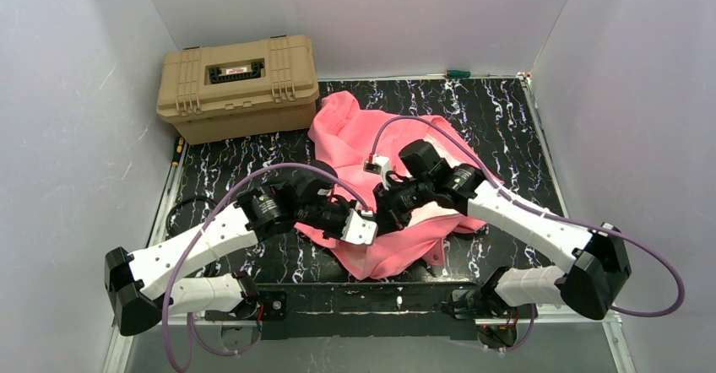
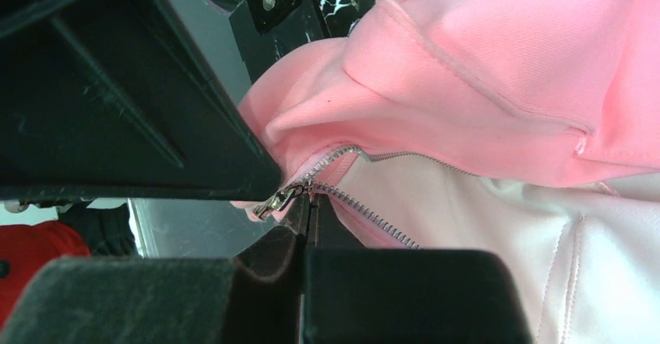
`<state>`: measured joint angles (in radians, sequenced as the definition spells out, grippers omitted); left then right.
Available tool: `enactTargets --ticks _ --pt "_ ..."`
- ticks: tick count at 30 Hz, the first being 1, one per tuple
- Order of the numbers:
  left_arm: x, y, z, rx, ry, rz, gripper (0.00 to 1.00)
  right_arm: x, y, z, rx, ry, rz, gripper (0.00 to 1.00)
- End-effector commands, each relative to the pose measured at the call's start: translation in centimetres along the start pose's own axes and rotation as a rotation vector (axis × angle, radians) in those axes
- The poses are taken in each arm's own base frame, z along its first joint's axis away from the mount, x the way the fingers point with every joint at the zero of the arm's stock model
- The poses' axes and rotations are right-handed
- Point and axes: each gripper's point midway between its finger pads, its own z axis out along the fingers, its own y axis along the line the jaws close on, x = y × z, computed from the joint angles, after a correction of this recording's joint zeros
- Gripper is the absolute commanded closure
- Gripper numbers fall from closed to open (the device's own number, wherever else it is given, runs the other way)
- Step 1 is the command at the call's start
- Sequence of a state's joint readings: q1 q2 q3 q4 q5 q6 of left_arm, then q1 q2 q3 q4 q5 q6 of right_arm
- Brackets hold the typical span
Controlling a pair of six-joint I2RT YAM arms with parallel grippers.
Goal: Zip up the jacket
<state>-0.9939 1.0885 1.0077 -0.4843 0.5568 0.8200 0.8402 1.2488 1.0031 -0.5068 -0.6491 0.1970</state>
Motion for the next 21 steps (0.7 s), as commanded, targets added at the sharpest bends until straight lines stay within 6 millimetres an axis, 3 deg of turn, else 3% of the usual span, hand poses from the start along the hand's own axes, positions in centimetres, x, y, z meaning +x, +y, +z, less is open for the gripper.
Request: enactTargets --ticks 1,6,17,21 --pt "-9.0 -1.0 -1.2 0.089 -0.290 0.142 1.00 -1.8 -5.0 0.2 0.239 -0.015 -0.030 0.99" --pt "-8.9 -1.2 -1.1 0.096 -0.287 0.141 1.00 -3.1 -5.7 -0.8 0.319 -0.060 -0.032 0.99" --pt "-10.0 -0.2 -1.0 0.068 -0.313 0.153 1.00 -4.7 -5.3 -0.6 0.374 -0.153 0.090 0.99" --pt "-11.4 0.6 -1.0 0.062 -0.343 0.144 1.00 -4.0 -7.5 -0.2 0.526 -0.103 0.119 0.99"
